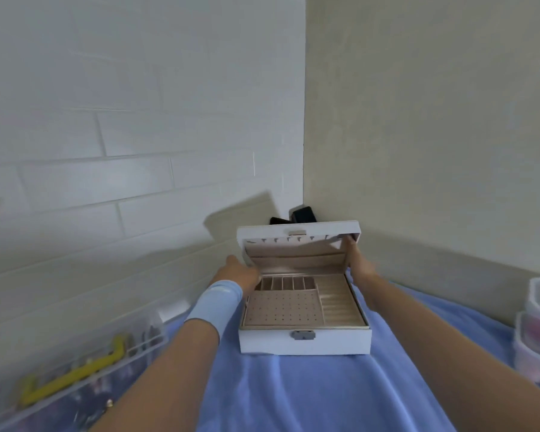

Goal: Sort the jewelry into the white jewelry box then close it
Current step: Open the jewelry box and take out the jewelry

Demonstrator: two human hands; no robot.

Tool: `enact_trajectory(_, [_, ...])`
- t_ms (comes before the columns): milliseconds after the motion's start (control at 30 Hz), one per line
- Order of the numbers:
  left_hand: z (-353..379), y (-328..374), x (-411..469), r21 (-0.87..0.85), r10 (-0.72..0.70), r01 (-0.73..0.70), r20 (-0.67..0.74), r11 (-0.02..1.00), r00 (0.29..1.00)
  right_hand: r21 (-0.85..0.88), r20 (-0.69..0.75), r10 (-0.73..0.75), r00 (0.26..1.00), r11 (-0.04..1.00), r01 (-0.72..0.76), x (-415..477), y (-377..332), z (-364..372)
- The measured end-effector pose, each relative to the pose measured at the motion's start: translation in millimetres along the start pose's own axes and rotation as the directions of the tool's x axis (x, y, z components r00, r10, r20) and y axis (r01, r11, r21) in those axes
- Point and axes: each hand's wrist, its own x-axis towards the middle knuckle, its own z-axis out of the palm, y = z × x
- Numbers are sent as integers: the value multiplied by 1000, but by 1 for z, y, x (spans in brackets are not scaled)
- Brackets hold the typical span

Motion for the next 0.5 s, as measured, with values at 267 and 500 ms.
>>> enact_trajectory(267, [10,11,33,-225,184,-204,-105,953,977,-182,-57,-181,982,969,168,39,-21,1])
enact_trajectory(500, [28,-7,51,-453,260,-272,-91,849,961,-79,143,-430,891,893,444,72,40,-9])
